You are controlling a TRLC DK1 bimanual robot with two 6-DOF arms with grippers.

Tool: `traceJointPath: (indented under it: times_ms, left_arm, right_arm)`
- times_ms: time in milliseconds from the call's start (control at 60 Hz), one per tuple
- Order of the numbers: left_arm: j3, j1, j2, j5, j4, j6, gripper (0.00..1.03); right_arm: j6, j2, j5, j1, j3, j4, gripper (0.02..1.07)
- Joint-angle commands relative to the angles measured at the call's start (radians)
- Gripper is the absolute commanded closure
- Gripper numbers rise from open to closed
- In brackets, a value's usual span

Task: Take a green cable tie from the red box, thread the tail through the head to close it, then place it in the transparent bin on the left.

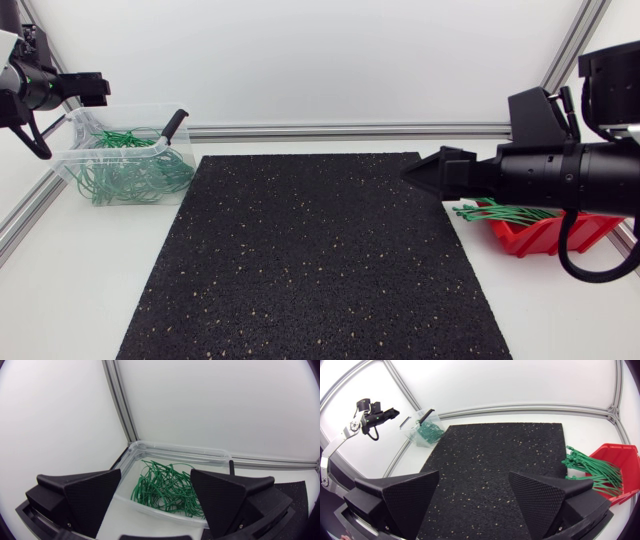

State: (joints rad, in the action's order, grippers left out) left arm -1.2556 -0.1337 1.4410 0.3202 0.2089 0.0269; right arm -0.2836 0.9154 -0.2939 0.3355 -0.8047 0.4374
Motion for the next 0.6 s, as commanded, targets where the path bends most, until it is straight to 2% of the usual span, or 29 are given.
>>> traceJointPath:
  times_ms: [0, 167, 383, 583]
  left_arm:
    - [0.091, 0.009, -0.057, 0.006, -0.003, 0.010, 0.04]
    - [0.231, 0.016, -0.171, 0.005, -0.023, 0.015, 0.04]
    - [0.418, 0.016, -0.326, -0.007, -0.057, 0.024, 0.04]
    - [0.596, 0.028, -0.487, -0.040, -0.114, 0.033, 0.04]
  right_arm:
    - [0.086, -0.033, 0.025, -0.058, 0.056, -0.019, 0.06]
    - [0.181, -0.115, 0.122, -0.113, 0.131, -0.048, 0.06]
    - [0.250, -0.240, 0.137, -0.222, 0.206, -0.042, 0.06]
    - [0.324, -0.389, 0.229, -0.233, 0.292, -0.045, 0.06]
